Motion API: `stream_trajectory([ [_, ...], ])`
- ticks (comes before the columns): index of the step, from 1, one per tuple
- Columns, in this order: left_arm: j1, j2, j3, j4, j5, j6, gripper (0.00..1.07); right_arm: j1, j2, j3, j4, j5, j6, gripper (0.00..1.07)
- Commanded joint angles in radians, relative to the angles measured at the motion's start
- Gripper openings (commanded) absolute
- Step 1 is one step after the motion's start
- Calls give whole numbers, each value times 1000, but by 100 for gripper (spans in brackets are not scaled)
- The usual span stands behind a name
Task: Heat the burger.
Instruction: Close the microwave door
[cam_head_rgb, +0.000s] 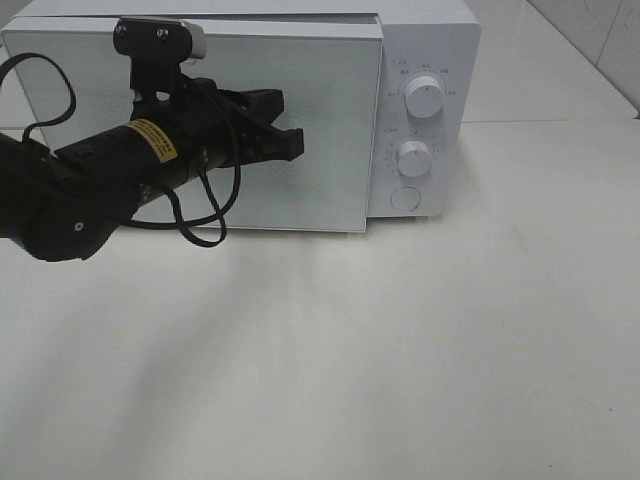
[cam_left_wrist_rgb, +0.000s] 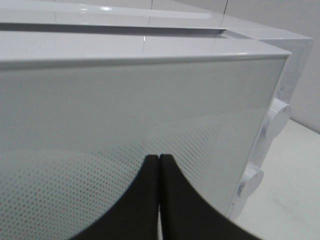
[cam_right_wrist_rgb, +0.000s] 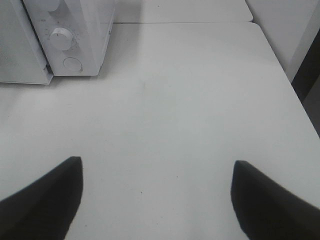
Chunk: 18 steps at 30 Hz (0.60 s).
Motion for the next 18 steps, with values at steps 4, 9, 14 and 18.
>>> stream_trajectory([
  [4, -4, 37, -76, -17, 35, 4, 0, -8, -25, 4, 2, -12, 2, 76],
  [9, -4, 66, -128, -17, 41, 4, 0, -8, -25, 4, 2, -12, 2, 76],
  [14, -4, 96, -184, -19, 51, 4, 0, -8, -25, 4, 2, -12, 2, 76],
  [18, -3, 129, -224, -18, 58, 4, 0, -8, -25, 4, 2, -12, 2, 76],
])
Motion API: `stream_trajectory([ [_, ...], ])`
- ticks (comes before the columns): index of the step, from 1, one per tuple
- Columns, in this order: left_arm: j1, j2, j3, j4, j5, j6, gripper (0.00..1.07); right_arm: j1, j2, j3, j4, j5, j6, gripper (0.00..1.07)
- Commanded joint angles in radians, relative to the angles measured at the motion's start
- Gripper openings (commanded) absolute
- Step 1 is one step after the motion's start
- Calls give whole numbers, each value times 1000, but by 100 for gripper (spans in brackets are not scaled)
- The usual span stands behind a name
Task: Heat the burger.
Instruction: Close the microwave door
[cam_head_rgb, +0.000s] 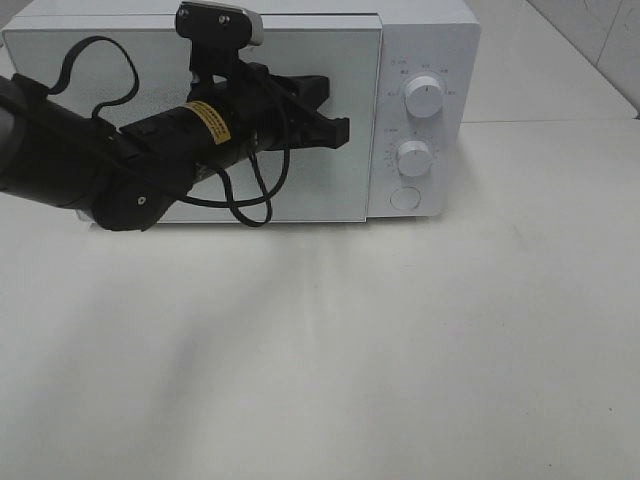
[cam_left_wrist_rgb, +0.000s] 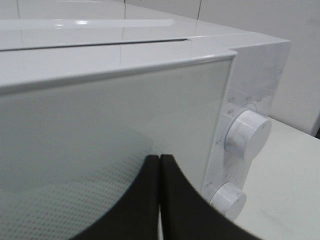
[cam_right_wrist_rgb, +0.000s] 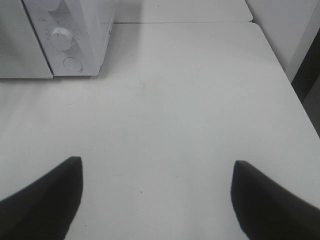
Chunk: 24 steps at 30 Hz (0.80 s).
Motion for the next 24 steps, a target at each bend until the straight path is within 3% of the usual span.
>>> stream_trajectory([
  [1, 18, 30, -54, -93, 6, 7, 0, -8, -25, 4, 2, -12, 2, 76],
  [11, 41, 42, -79, -94, 29, 27, 0, -8, -25, 4, 2, -12, 2, 76],
  [18, 23, 8, -78, -38, 66, -45, 0, -8, -25, 4, 2, -12, 2, 76],
  [24, -27, -27, -62, -38, 130, -45, 0, -8, -25, 4, 4, -12, 0, 76],
])
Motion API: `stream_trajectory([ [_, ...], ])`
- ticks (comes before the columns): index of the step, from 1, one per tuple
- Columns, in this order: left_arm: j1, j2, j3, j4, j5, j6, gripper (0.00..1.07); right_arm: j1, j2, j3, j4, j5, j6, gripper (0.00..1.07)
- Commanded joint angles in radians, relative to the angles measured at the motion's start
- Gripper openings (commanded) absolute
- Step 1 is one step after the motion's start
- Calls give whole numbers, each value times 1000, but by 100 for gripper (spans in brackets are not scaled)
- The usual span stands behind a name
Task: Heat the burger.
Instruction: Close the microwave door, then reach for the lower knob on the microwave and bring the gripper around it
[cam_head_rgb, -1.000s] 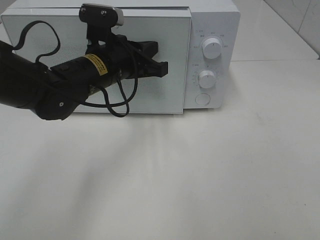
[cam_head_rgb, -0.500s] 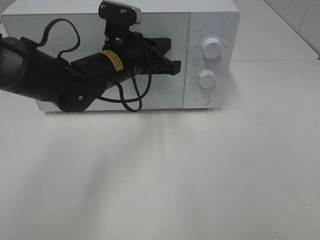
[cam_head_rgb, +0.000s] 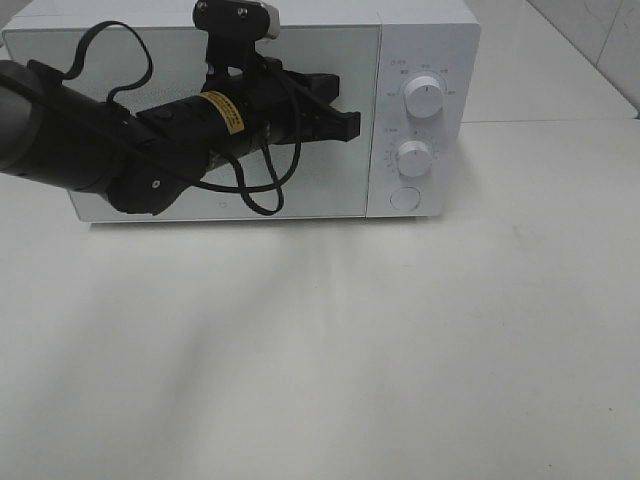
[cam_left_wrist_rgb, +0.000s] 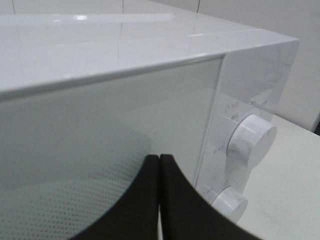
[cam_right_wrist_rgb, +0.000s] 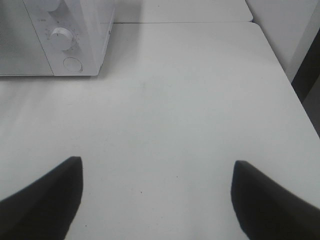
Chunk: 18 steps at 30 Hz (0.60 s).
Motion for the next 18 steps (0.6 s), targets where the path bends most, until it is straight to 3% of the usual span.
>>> stream_trajectory([
  [1, -30, -32, 1, -48, 54, -13, 0, -8, -25, 4, 4, -12, 0, 76],
  [3, -52, -43, 12, -48, 96, -13, 4, -8, -25, 4, 4, -12, -1, 76],
  [5, -89, -52, 20, -48, 175, -13, 30, -8, -25, 4, 4, -12, -1, 76],
  [6, -89, -52, 20, -48, 175, -13, 30, -8, -25, 4, 4, -12, -1, 76],
  [7, -120, -60, 20, -48, 243, -17, 59, -8, -25, 4, 4, -12, -1, 76],
  [8, -137, -64, 20, -48, 273, -20, 71, -8, -25, 4, 4, -12, -1, 76],
  [9, -137, -64, 20, -48, 273, -20, 71, -8, -25, 4, 4, -12, -1, 76],
  [10, -172, -76, 20, -45, 356, -19, 93, -8, -25, 4, 4, -12, -1, 76],
  [11, -172, -76, 20, -45, 356, -19, 93, -8, -25, 4, 4, -12, -1, 76],
  [12, -199, -91, 20, -43, 426, -19, 102, -8, -25, 4, 4, -12, -1, 76],
  [18, -266, -116, 20, -43, 614, -19, 100, -8, -25, 4, 4, -12, -1, 76],
])
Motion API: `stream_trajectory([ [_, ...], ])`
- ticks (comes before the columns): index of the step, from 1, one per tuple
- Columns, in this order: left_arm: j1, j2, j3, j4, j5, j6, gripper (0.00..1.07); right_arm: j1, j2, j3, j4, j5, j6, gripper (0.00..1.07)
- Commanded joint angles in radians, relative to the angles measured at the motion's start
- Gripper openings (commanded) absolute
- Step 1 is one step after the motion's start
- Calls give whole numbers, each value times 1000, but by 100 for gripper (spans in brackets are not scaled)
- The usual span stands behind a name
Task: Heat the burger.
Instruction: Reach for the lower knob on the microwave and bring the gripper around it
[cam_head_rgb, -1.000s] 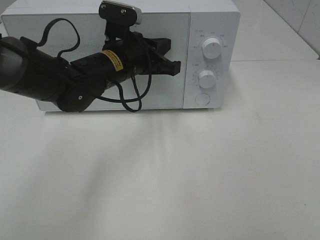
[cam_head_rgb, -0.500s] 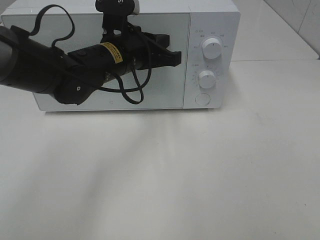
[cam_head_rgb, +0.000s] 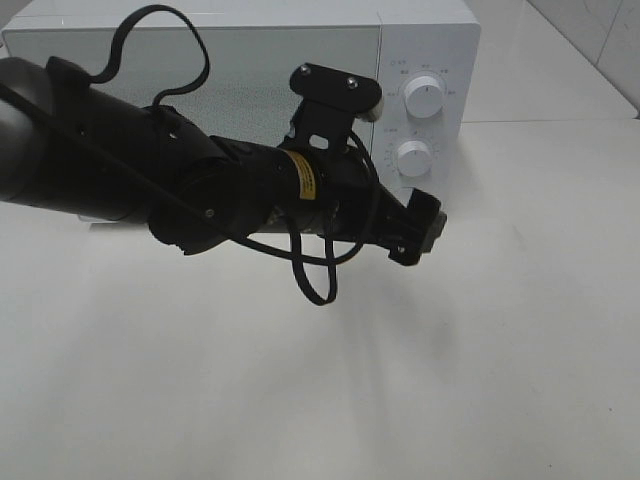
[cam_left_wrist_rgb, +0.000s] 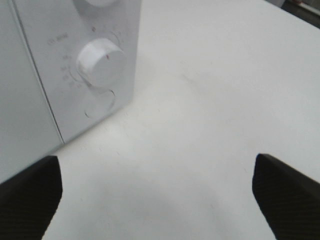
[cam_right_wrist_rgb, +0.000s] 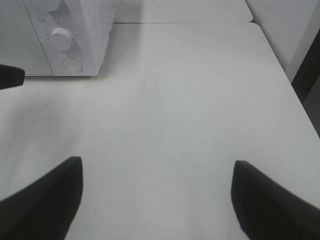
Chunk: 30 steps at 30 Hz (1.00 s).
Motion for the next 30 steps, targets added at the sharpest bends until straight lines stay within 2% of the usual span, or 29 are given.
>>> stream_trajectory([
  [1, -32, -30, 0, -1, 121, -7, 100, -8, -25, 4, 4, -12, -1, 76],
  [2, -32, -30, 0, -1, 121, -7, 100, -8, -25, 4, 4, -12, -1, 76],
  [4, -40, -55, 0, -9, 232, -8, 100, -8, -25, 4, 4, -12, -1, 76],
  [5, -40, -55, 0, -9, 232, -8, 100, -8, -25, 4, 4, -12, -1, 76],
  [7, -40, -99, 0, -23, 377, -8, 100, -8, -25, 4, 4, -12, -1, 76],
  [8, -40, -99, 0, -23, 377, -8, 100, -8, -25, 4, 4, -12, -1, 76],
  [10, -36, -169, 0, -29, 566, -8, 100, -8, -25, 4, 4, -12, 0, 76],
  [16, -36, -216, 0, -18, 695, -7, 100, -8, -25, 4, 4, -12, 0, 76],
  [18, -36, -258, -2, -15, 820, -12, 100, -8, -25, 4, 4, -12, 0, 76],
  [24, -33, -300, -2, -14, 911, -15, 100, -8, -25, 4, 4, -12, 0, 76],
  [26, 27, -334, -2, -33, 986, -14, 100, -8, -25, 4, 4, -12, 0, 76],
  [29, 52, -340, -2, -39, 1009, -11, 100, -8, -25, 4, 4, -12, 0, 76],
  [30, 111, -350, -2, -50, 1061, 5, 100, -8, -25, 4, 4, -12, 0, 76],
])
